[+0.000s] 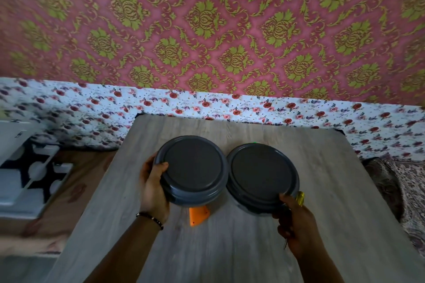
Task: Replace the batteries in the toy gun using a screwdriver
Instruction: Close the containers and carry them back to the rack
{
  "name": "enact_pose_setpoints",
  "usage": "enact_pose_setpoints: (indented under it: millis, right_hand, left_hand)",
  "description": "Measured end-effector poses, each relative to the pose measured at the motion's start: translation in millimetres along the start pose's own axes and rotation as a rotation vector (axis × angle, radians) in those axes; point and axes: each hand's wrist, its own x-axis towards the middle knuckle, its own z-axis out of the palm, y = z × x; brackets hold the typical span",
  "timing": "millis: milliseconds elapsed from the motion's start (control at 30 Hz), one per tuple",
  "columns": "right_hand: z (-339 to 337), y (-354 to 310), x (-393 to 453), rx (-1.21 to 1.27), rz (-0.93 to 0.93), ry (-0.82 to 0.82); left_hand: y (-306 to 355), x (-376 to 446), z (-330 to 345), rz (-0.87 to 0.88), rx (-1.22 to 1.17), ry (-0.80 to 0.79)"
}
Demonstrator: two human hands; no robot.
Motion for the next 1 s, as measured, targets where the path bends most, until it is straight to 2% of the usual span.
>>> enact_pose_setpoints:
  millis: [333, 533, 667, 833, 1000]
  right_hand:
    - [21, -8, 4, -0.025, 0.057, -0.069]
    - [54, -1, -5, -0.062, -0.001, -0.110]
    - [80, 10, -19, -0.110, -0.010, -0.110]
    - [136, 41, -43, -0.130, -0.029, -0.154]
    - [234, 100, -86, -0.083, -0.025, -0.235]
  left_hand:
    - [20, 5, -19, 0.069, 0.010, 0.113]
    - [40, 23, -43, 0.143, -0.003, 0.174]
    - [58, 40, -67, 0.130, -0.066, 0.195]
    - [96, 63, -131, 0.117, -0.135, 0.221]
    - [152, 87, -241, 0.188, -0.258, 0.286]
